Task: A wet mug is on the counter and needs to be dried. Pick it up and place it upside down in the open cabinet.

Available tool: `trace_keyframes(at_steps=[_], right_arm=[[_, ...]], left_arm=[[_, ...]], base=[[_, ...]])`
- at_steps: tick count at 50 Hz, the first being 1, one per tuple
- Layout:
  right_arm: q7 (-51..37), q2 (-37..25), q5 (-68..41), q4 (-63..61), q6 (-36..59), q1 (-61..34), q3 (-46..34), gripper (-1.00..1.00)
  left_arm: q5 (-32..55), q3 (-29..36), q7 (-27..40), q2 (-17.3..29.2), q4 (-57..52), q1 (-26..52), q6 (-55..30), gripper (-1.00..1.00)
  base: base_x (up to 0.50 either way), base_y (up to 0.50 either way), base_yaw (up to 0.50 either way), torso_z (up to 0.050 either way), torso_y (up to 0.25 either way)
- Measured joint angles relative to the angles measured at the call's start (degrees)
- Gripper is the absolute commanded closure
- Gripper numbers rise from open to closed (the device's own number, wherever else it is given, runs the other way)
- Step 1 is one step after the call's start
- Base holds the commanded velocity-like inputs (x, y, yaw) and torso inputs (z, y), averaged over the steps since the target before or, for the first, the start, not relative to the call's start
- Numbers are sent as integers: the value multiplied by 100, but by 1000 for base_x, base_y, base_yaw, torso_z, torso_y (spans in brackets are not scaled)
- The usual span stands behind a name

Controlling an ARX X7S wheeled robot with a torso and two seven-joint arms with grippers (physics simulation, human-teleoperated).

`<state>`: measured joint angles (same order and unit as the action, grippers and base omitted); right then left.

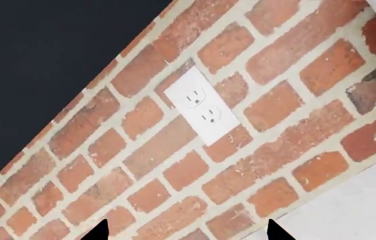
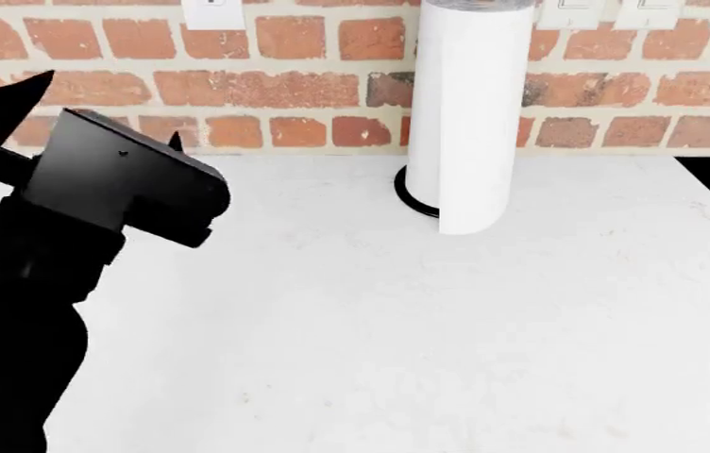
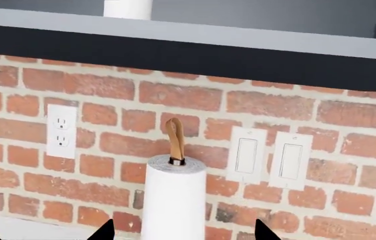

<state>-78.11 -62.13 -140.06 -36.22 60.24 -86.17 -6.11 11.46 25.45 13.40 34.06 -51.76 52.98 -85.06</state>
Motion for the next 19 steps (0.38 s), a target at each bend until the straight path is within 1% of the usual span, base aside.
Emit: trace_keyframes(at_steps=[2, 5, 8, 10, 14, 19], right_arm=[[44, -62, 8, -67, -20, 173, 155, -100], [93, -153, 7, -166, -47, 406, 371, -100], [125, -247, -12, -262, -69, 628, 588, -100], [140, -309, -33, -320, -78, 774, 736, -100], [156, -417, -89, -413, -72, 1088, 1066, -100], [138, -498, -183, -502, -21, 1518, 1537, -100]], left_arm=[[975, -517, 608, 20, 133, 76, -69, -100], [2680, -1139, 1474, 84, 354, 166, -86, -100], [4337, -1574, 2243, 198, 545, 244, -15, -100], [5292, -1788, 2696, 295, 650, 293, 70, -100], [6884, -2100, 3454, 528, 801, 380, 293, -100], [8371, -2393, 4144, 846, 890, 438, 612, -100]], base=[[0, 0, 0, 0, 0], [0, 0, 0, 0, 0], [0, 0, 0, 0, 0], [0, 0, 0, 0, 0], [0, 0, 0, 0, 0], [0, 0, 0, 0, 0]])
